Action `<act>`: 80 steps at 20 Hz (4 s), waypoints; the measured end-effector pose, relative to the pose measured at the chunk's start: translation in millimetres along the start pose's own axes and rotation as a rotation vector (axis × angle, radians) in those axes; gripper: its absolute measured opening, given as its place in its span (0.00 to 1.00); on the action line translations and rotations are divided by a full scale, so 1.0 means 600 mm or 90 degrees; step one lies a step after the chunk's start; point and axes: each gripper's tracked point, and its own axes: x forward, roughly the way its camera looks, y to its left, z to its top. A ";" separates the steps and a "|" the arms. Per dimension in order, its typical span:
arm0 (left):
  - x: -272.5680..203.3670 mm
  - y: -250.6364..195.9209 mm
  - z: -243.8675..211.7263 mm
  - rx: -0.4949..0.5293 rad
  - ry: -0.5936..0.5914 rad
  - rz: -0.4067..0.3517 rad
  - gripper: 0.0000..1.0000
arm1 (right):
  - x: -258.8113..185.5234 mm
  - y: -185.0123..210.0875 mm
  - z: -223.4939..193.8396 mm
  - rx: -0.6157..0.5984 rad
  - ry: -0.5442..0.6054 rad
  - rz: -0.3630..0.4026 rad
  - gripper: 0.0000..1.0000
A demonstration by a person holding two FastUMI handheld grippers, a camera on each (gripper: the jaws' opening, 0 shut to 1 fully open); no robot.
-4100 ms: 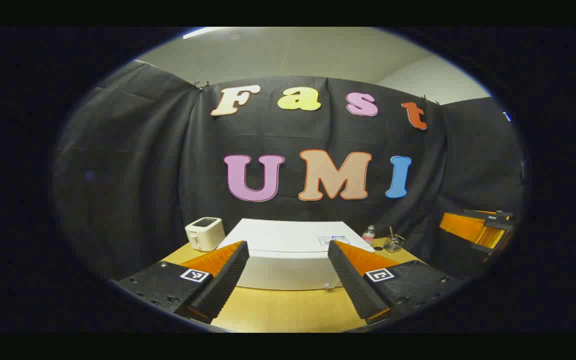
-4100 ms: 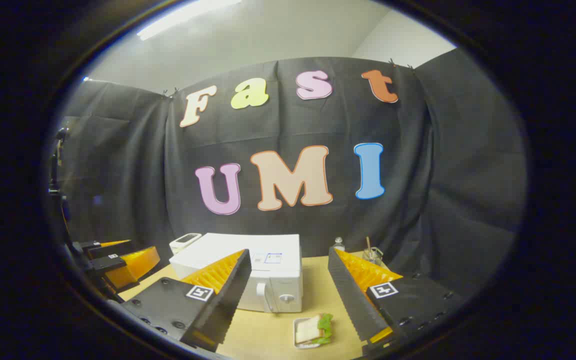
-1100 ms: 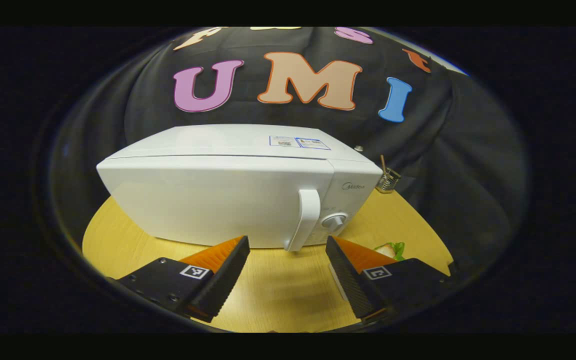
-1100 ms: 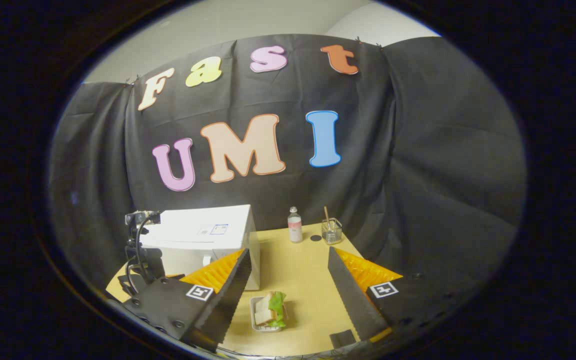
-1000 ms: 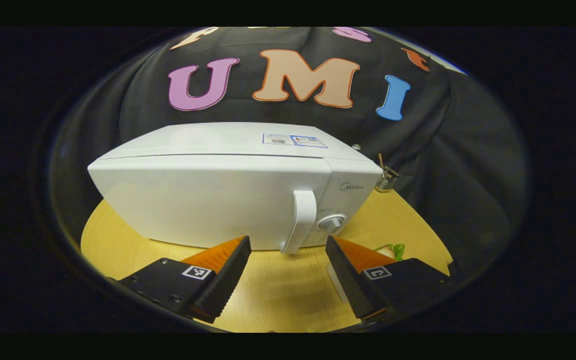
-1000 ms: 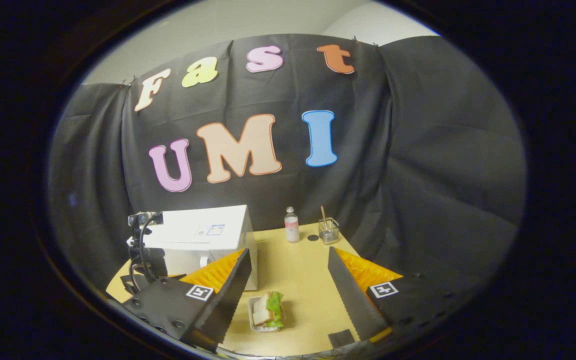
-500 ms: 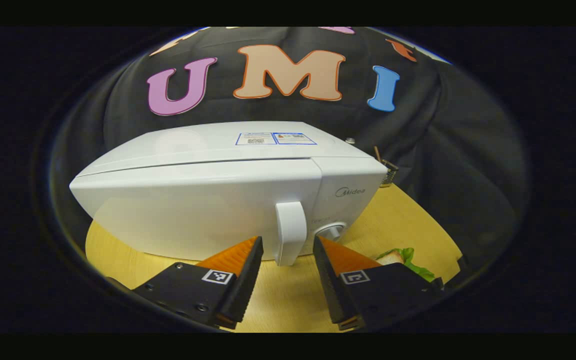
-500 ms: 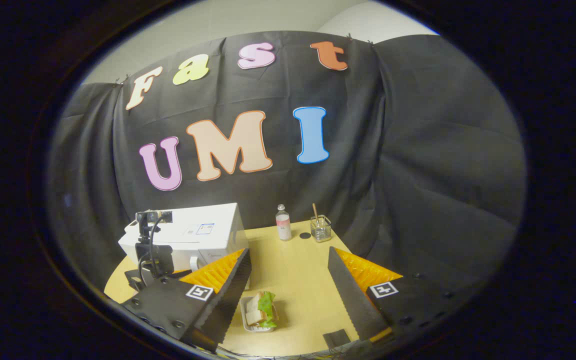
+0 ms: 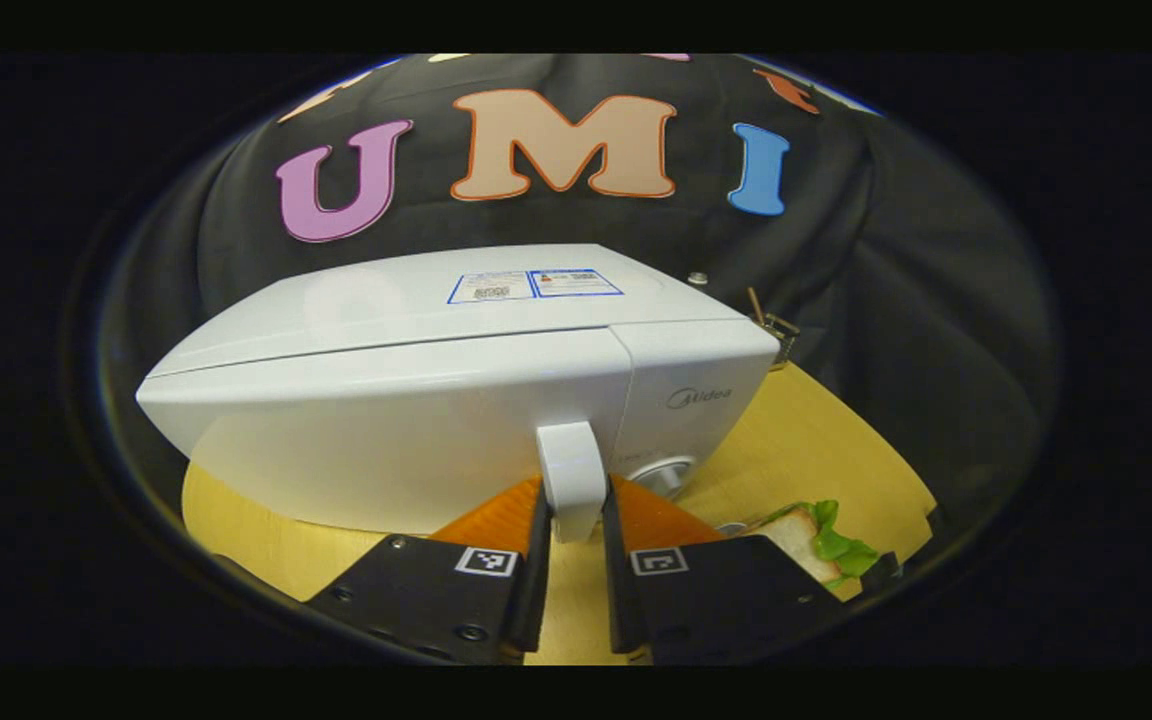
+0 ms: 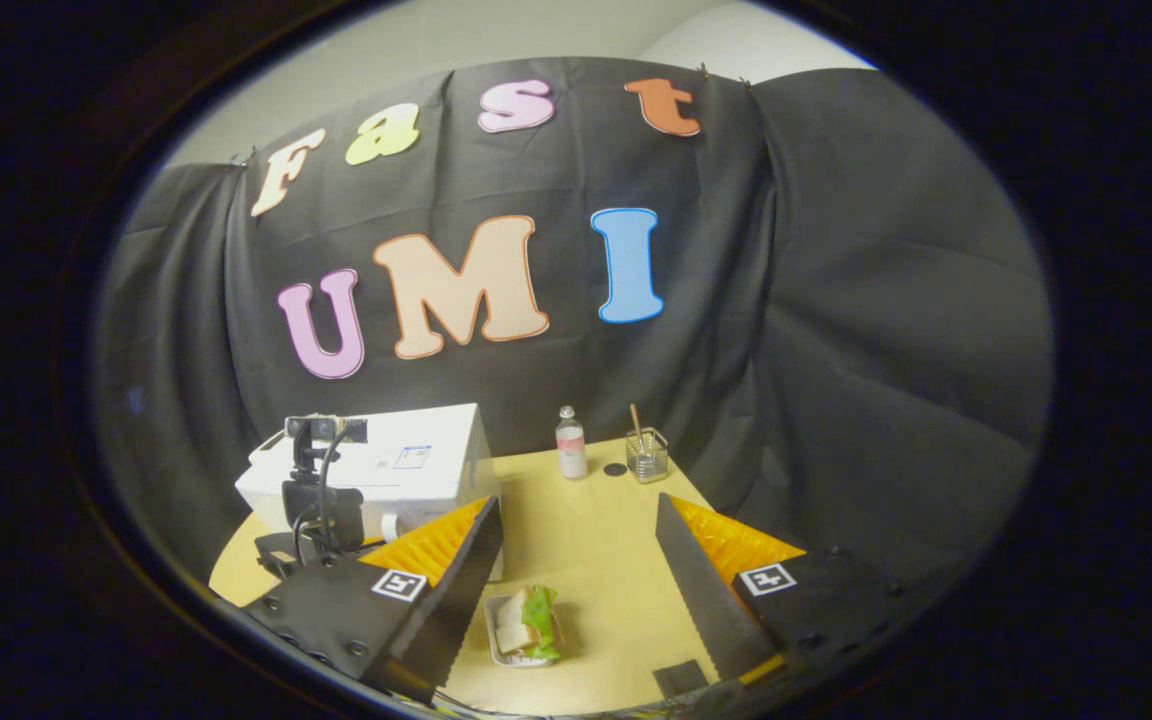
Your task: Open the microwave oven with the left hand, put the food in, and close the microwave oven.
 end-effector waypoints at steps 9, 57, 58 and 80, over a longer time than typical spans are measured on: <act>-0.005 0.001 -0.001 -0.038 -0.005 0.007 0.18 | -0.004 0.007 -0.010 0.000 0.009 0.005 0.92; -0.504 0.309 -0.309 -0.269 0.044 0.350 0.94 | 0.078 0.085 -0.249 -0.054 0.279 0.208 0.97; -0.515 0.317 -0.314 -0.280 0.042 0.366 0.96 | 0.083 0.083 -0.258 -0.052 0.291 0.208 0.97; -0.748 0.383 -0.217 -0.386 -0.185 0.722 0.97 | 0.148 0.119 -0.417 0.029 0.594 0.291 0.87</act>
